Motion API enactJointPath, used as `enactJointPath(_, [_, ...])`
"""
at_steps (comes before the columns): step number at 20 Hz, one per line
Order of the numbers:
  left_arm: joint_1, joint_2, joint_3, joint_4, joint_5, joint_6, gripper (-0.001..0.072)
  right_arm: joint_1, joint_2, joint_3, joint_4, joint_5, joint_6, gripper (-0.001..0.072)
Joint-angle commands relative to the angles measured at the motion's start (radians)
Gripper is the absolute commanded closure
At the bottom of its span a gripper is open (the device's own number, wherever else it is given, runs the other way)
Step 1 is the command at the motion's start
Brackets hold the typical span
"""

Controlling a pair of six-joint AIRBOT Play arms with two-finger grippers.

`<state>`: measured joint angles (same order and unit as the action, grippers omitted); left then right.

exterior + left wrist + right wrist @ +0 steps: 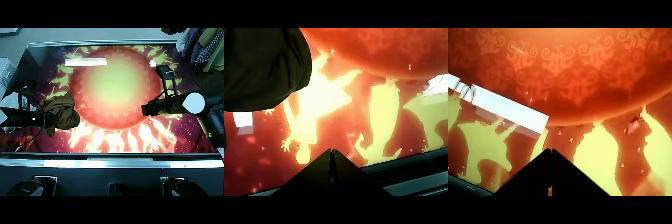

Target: Fold the clothes and pants, and hang the long-sleeved shirts on hangers.

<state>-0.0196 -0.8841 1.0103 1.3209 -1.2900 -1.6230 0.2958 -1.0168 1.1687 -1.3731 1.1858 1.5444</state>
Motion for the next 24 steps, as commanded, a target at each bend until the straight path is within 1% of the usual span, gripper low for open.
enactJointPath(1, [0.0, 0.0, 0.0, 0.0, 0.0, 0.0, 0.0686, 0.001, 0.001, 0.001, 0.0, 0.0, 0.0, 0.0682])
enactJointPath(14, [0.0, 0.0, 0.0, 0.0, 0.0, 0.0, 0.0686, 0.001, 0.001, 0.001, 0.0, 0.0, 0.0, 0.0682])
enactJointPath(17, [0.0, 0.0, 0.0, 0.0, 0.004, 0.0, 0.0686, 0.001, 0.001, 0.001, 0.0, -0.049, 0.0, 0.0682])
enactJointPath(19, [0.0, 0.0, 0.0, 0.008, 0.062, 0.0, 0.0687, 0.001, 0.001, 0.001, 0.0, -0.072, 0.0, 0.0682])
enactJointPath(21, [-0.001, 0.0, 0.0, 0.006, 0.079, 0.0, 0.0686, 0.001, 0.001, 0.001, 0.0, -0.072, 0.0, 0.0682])
enactJointPath(22, [0.0, 0.0, 0.0, 0.012, 0.079, 0.0, 0.0668, 0.001, 0.001, 0.001, 0.001, -0.074, 0.0, 0.0682])
enactJointPath(23, [0.0, 0.0, 0.0, 0.038, 0.079, -0.002, 0.0409, 0.001, 0.001, 0.001, 0.002, -0.082, 0.0, 0.0682])
enactJointPath(24, [0.0, 0.0, 0.0, 0.068, 0.08, -0.045, -0.0013, 0.001, 0.001, 0.001, 0.002, -0.096, 0.0, 0.0682])
